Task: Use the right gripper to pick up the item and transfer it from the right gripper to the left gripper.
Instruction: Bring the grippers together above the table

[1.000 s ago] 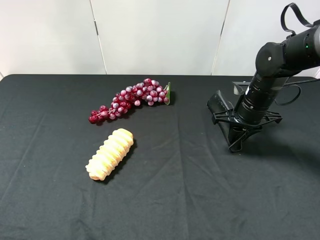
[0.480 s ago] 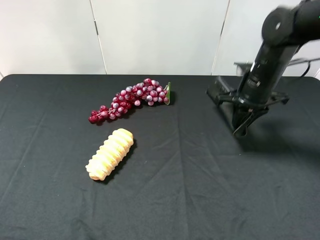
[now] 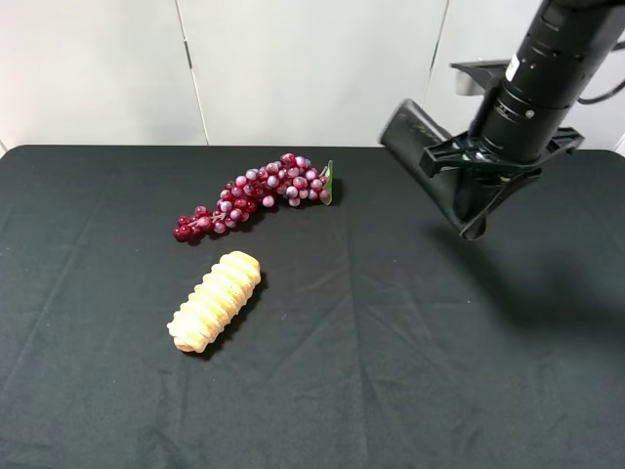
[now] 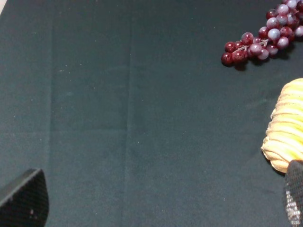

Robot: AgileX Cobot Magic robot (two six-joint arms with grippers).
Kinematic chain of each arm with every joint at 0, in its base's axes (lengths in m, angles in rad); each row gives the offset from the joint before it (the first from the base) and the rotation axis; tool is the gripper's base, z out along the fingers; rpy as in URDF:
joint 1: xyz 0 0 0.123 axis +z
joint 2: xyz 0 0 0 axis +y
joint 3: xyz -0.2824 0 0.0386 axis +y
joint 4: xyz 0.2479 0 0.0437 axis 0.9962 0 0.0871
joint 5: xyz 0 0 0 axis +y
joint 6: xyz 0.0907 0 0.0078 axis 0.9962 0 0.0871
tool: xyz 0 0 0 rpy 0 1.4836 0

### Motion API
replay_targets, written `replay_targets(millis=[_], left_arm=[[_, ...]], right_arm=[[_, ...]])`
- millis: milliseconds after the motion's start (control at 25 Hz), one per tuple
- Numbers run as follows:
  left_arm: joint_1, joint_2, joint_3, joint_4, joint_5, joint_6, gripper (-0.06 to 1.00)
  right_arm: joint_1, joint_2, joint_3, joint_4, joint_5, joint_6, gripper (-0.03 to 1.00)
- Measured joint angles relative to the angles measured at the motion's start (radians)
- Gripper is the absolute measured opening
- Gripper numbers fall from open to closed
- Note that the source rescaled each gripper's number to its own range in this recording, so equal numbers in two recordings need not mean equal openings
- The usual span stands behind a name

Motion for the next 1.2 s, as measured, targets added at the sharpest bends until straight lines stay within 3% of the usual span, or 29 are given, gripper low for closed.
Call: replay_targets(millis=[600,880,1040,1200], left_arm=[[0.0,0.0,0.0,0.0,0.0,0.0,0.99],[0.0,0.002,-0.002,-0.004,0.013,0.002,0.99],[0.0,0.079,-0.056,-0.056,0.06,0.067,0.99],[-0.002,0.208,-0.151,-0.169,0.075,0.193,0.99]], right_arm=[[0.336,-0.079,0.0,-0.078,0.068,-0.24,0.01],[0.424,-0.079,0.0,-0.084,0.068,-0.404,0.01],[0.428,-0.079,0.0,-0.088,0.069,-0.449,0.01],[0.428,-0.079,0.0,-0.089,0.057,-0.457,0.01]])
